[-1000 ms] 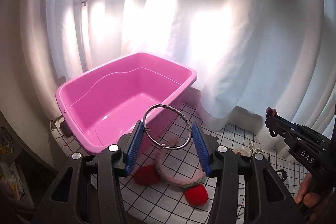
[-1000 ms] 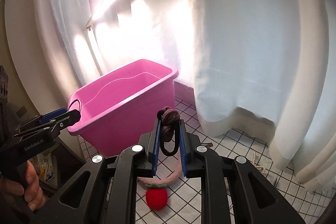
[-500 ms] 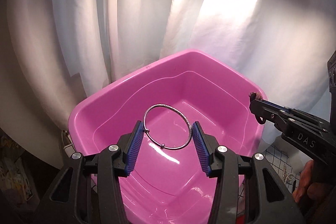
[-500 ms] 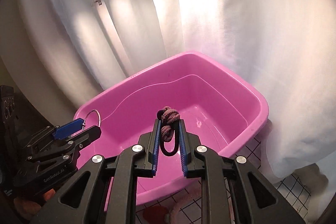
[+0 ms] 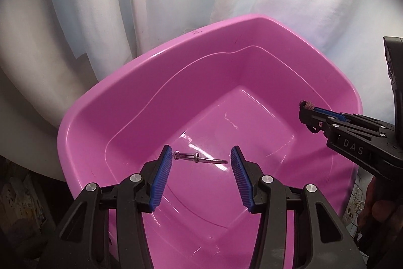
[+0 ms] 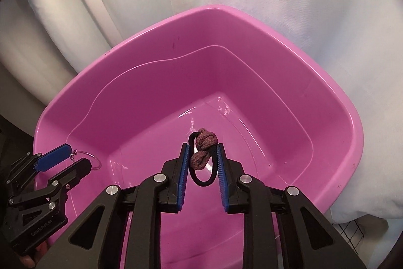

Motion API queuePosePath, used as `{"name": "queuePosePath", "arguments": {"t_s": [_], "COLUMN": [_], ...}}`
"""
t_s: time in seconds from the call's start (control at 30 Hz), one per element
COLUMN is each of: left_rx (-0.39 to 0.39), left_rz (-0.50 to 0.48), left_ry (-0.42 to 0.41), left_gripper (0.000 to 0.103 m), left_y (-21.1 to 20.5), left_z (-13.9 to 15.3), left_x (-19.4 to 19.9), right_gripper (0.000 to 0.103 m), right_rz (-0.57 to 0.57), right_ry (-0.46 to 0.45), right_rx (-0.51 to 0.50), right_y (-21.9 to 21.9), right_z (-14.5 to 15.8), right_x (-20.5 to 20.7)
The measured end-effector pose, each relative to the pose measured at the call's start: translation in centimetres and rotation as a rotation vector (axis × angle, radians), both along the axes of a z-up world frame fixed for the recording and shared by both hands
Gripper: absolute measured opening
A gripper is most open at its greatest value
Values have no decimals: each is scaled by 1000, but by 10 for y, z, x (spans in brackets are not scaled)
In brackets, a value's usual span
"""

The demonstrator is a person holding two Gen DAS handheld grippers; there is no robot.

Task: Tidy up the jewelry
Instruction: 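Open left tool to drop the bangle while right tool releases the hair tie into the bin, then move both open tools back from the bin to the table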

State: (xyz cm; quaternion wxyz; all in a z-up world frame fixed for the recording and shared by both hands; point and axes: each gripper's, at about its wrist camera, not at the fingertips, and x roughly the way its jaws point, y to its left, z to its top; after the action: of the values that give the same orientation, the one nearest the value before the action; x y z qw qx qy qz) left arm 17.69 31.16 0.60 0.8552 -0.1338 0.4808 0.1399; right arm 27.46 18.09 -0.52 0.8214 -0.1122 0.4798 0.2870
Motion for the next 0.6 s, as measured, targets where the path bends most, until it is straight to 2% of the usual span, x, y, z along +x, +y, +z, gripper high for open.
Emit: {"name": "queuePosePath", "arguments": {"t_s": [0.07, 0.1, 0.13, 0.17, 0.4, 0.6], "left_rx": [-5, -3, -2, -2, 4, 13], "left_rz": [11, 17, 19, 20, 37, 41], "left_ry": [8, 9, 9, 10, 10, -8], "left_gripper": [60, 65, 67, 68, 74, 75], "left_y": [3, 4, 4, 5, 8, 9], "left_z": [-2, -3, -3, -3, 0, 6], "left_x": [0, 0, 1, 1, -6, -15], "right_gripper": [35, 44, 50, 53, 54, 56], "right_rz": [3, 6, 8, 7, 8, 1], "right_ry": [-16, -19, -23, -27, -33, -35], "right_rx": [-16, -18, -18, -18, -11, 7], "right_y": [3, 0, 0, -1, -4, -5], "right_z": [1, 1, 2, 3, 5, 8], "right_x": [-1, 1, 0, 0, -1, -5]}}
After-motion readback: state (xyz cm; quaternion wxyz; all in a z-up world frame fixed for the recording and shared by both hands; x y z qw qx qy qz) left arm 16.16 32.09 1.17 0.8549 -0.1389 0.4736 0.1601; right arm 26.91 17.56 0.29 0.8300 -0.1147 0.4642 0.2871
